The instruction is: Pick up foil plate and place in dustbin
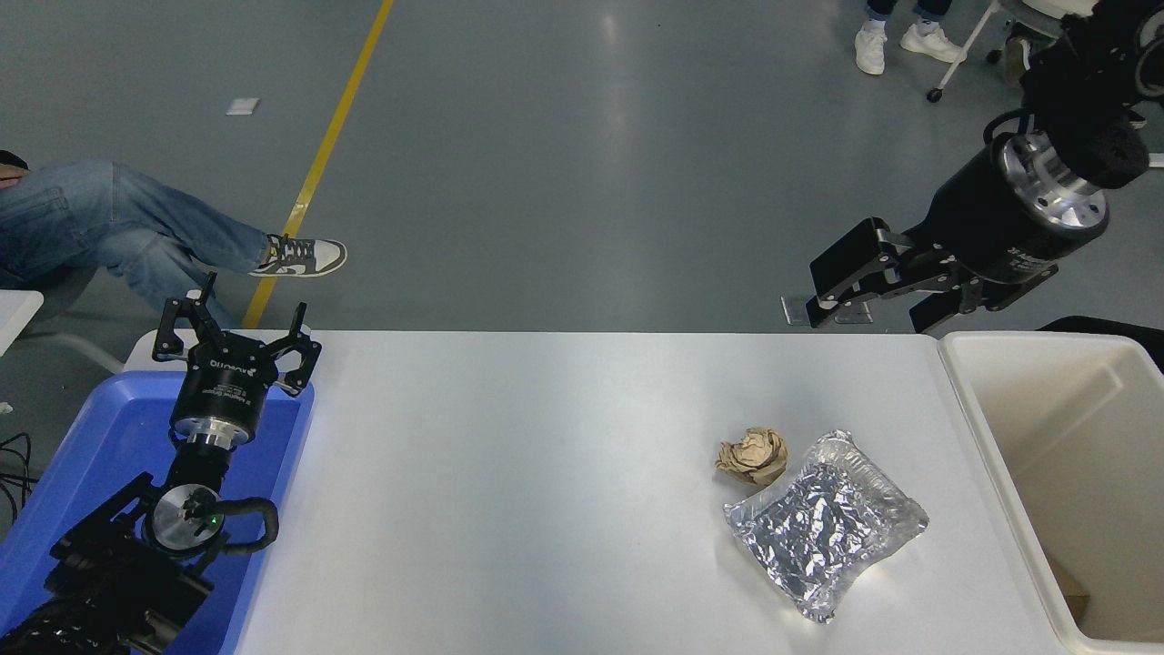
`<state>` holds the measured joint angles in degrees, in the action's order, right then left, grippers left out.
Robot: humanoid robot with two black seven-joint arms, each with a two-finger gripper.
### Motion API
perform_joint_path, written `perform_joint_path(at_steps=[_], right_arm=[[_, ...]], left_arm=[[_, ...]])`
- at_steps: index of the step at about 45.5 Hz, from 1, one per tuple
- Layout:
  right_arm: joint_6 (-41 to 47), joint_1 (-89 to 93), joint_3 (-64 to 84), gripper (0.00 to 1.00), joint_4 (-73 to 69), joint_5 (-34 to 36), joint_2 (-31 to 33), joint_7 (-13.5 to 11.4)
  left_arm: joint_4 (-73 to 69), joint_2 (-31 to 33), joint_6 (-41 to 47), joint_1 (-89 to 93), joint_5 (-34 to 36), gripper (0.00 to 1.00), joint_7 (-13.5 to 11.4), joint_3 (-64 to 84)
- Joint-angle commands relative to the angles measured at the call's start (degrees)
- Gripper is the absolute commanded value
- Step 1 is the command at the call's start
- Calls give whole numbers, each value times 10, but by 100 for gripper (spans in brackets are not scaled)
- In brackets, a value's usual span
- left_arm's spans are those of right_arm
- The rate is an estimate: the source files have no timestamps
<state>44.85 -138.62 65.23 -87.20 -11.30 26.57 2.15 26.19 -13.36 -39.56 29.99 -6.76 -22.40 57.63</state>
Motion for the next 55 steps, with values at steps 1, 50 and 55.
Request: perform_joint_path(at_steps=[1,50,55], right_arm=[[2,-3,5,100,-7,3,-2,0],[-113,591,-155,100,346,-142,-18,1],[-163,651,-200,100,389,-222,-20,1]], left_arm=[[0,0,0,0,0,100,-1,0],[0,0,0,0,0,100,-1,-1],[0,0,0,0,0,100,-1,-1]])
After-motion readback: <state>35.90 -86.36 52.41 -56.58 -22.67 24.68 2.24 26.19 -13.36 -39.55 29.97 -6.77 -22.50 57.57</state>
